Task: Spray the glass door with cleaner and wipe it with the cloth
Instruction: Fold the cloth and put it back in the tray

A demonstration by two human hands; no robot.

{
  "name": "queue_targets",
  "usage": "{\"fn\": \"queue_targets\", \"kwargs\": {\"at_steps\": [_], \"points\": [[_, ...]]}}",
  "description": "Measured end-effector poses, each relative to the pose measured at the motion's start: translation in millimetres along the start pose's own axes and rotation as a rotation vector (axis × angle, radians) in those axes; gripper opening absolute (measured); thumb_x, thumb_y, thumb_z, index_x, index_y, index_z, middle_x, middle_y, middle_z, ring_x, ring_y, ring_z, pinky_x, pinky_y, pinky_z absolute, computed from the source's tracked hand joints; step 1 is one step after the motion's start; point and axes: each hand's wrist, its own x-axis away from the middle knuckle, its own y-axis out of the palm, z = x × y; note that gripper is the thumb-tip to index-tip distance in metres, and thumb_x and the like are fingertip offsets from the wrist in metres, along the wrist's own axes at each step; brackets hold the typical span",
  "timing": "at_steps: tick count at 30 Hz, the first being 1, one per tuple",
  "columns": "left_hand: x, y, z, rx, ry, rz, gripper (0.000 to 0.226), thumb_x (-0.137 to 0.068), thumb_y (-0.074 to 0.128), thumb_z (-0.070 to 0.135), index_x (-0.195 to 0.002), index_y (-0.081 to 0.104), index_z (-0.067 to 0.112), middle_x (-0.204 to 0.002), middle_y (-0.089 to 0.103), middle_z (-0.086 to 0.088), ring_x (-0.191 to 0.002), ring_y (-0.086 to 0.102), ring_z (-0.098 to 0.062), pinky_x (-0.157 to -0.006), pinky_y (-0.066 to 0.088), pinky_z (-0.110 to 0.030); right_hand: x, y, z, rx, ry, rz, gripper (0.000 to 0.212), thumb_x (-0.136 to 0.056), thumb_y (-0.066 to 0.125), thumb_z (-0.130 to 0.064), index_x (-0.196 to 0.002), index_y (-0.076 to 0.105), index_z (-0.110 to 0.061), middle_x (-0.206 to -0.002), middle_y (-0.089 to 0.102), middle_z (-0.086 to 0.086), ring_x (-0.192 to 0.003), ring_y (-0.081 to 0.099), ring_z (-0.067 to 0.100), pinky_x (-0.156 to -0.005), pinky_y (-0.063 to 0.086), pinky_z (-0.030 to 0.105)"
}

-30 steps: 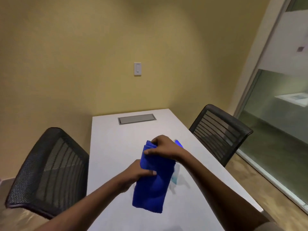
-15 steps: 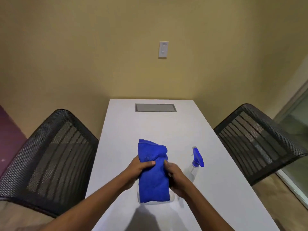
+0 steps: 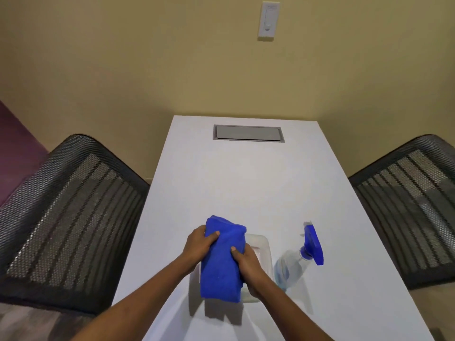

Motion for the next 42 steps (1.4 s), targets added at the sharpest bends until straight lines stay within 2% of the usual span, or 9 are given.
{"fn": "queue_targets", "kwargs": {"at_steps": [5,8,11,15,22,29,33,36,42], "points": [[-17,6,-1,-0.322,0.029,0.093,0.048,-0.088,0.06,0.039,-0.128,0.046,0.017,-0.122,0.06,-0.002,-0.1,0.062,-0.02,-0.081,0.051,-0.035,-32,-12,-3,0.058,0.061,-0.041,0.022,-0.098,0.057,-0.03,-0.119,0.054,-0.025,-0.113,0.069,-0.004,-0.1,0.068,0.013,-0.071,0.056,0.024],[-19,12,-11,-0.453,0.011,0.115,0.064,-0.089,0.061,0.028,-0.141,0.029,0.008,-0.135,0.049,-0.011,-0.107,0.059,-0.029,-0.079,0.044,-0.031,-45,-12,13,0.11,0.107,-0.03,0.031,-0.09,0.059,-0.034,-0.117,0.058,-0.021,-0.115,0.07,0.003,-0.103,0.068,0.021,-0.084,0.059,0.038],[-12,19,-22,-0.604,0.083,0.119,0.046,-0.089,0.059,0.025,-0.129,0.041,0.01,-0.122,0.056,-0.01,-0.097,0.059,-0.025,-0.08,0.046,-0.03,-51,-9,38,0.132,0.16,-0.002,0.031,-0.085,0.058,-0.035,-0.112,0.061,-0.02,-0.112,0.07,0.007,-0.103,0.068,0.028,-0.094,0.055,0.052],[-9,24,-31,-0.912,0.228,0.163,0.033,-0.076,0.065,0.035,-0.101,0.057,0.014,-0.089,0.061,-0.004,-0.079,0.056,-0.024,-0.075,0.045,-0.035,-58,-1,43,0.129,0.252,0.052,0.011,-0.091,0.052,-0.017,-0.1,0.059,-0.013,-0.098,0.068,0.009,-0.09,0.066,0.026,-0.08,0.057,0.038],[-9,27,-49,-1.149,0.302,0.105,0.014,-0.07,0.069,0.023,-0.074,0.056,0.02,-0.077,0.055,0.001,-0.077,0.044,-0.021,-0.067,0.026,-0.033,-95,4,78,0.133,0.479,0.083,0.026,-0.08,0.064,-0.036,-0.098,0.068,-0.018,-0.099,0.075,0.01,-0.096,0.07,0.028,-0.091,0.058,0.045],[-8,33,-62,-1.365,0.329,0.049,0.019,-0.054,0.08,0.026,-0.066,0.066,0.018,-0.073,0.059,-0.002,-0.072,0.05,-0.024,-0.066,0.041,-0.038,-81,9,64,0.558,0.376,-0.005,0.018,-0.076,0.059,-0.021,-0.092,0.062,-0.014,-0.102,0.07,0.014,-0.098,0.066,0.033,-0.088,0.056,0.049],[0,35,-58,-1.344,0.433,0.088,0.014,-0.064,0.067,0.026,-0.059,0.057,0.019,-0.069,0.057,-0.003,-0.07,0.046,-0.025,-0.069,0.028,-0.04,-51,16,43,0.652,0.382,0.256,0.063,-0.077,0.071,-0.039,-0.122,0.043,-0.006,-0.112,0.057,0.008,-0.099,0.061,0.027,-0.073,0.049,0.033],[8,35,-62,-1.278,0.488,0.091,0.009,-0.072,0.056,0.026,-0.068,0.056,0.018,-0.083,0.062,-0.005,-0.08,0.049,-0.029,-0.076,0.033,-0.043,-39,22,40,0.842,0.278,0.342,0.056,-0.084,0.065,-0.04,-0.124,0.042,-0.008,-0.123,0.051,0.012,-0.113,0.054,0.031,-0.087,0.046,0.038],[15,32,-76,-1.282,0.438,-0.056,0.037,-0.079,0.044,0.038,-0.108,0.061,0.024,-0.116,0.063,-0.001,-0.112,0.052,-0.029,-0.088,0.038,-0.057,-36,24,53,1.109,0.094,0.0,0.037,-0.091,0.051,-0.025,-0.125,0.049,-0.011,-0.131,0.047,0.015,-0.12,0.044,0.037,-0.096,0.044,0.044]]}}
